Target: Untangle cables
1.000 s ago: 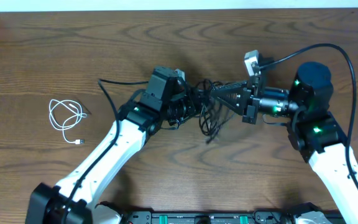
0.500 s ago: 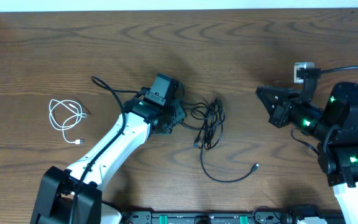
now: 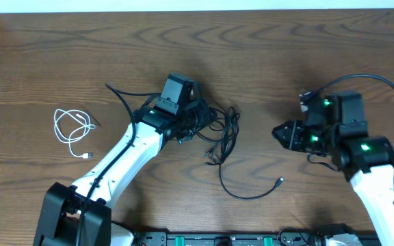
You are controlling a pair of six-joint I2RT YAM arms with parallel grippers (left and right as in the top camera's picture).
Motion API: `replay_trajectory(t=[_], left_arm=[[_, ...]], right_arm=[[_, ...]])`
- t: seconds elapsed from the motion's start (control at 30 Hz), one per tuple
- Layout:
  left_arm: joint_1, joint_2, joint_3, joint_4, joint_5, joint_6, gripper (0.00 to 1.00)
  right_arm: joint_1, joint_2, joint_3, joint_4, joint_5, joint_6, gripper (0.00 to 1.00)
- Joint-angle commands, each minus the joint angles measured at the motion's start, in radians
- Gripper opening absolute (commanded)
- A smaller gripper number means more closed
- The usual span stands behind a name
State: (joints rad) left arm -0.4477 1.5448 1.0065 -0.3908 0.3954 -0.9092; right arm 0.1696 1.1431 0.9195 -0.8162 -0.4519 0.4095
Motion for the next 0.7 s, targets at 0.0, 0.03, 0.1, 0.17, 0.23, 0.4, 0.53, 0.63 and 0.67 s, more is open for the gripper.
replay_trajectory(t=[0.0,0.03,0.1,0.17,0.23,0.4,0.53,0.63,0.67], left_arm=[[0.005,-0.009,0.005,-0.056,-0.061,0.009,0.53],[0.005,-0.009,0.005,-0.071,-0.060,0.009,0.53],[0.000,-0.009,0.005,-0.096,-0.054,0.010,0.56],[-0.007,-0.009,0.005,-0.129,-0.053,0.025,0.58],[-0.014,-0.009,0.005,-0.161,-0.056,0.103,0.60],[-0.032,-0.009,-0.008,-0.187,-0.072,0.225,0.70],[-0.052,-0.009,-0.025,-0.186,-0.072,0.235,0.70],[-0.058,-0.009,-0.027,-0.291,-0.172,0.272,0.70],[-0.056,-0.009,-0.027,-0.350,-0.266,0.257,0.70]], right_arm=[[0.045,0.056,0.006,0.005,0.013,0.011,0.27],[0.055,0.074,0.006,0.011,0.015,0.024,0.28],[0.071,0.106,0.006,0.021,0.029,0.052,0.33],[0.079,0.137,0.006,0.030,0.052,0.082,0.36],[0.079,0.161,0.006,0.031,0.070,0.109,0.41],[0.078,0.184,0.006,0.027,0.136,0.122,0.59],[0.078,0.183,0.006,0.026,0.174,0.121,0.63],[0.078,0.183,0.006,0.000,0.198,0.121,0.65],[0.078,0.183,0.006,-0.013,0.213,0.121,0.65]])
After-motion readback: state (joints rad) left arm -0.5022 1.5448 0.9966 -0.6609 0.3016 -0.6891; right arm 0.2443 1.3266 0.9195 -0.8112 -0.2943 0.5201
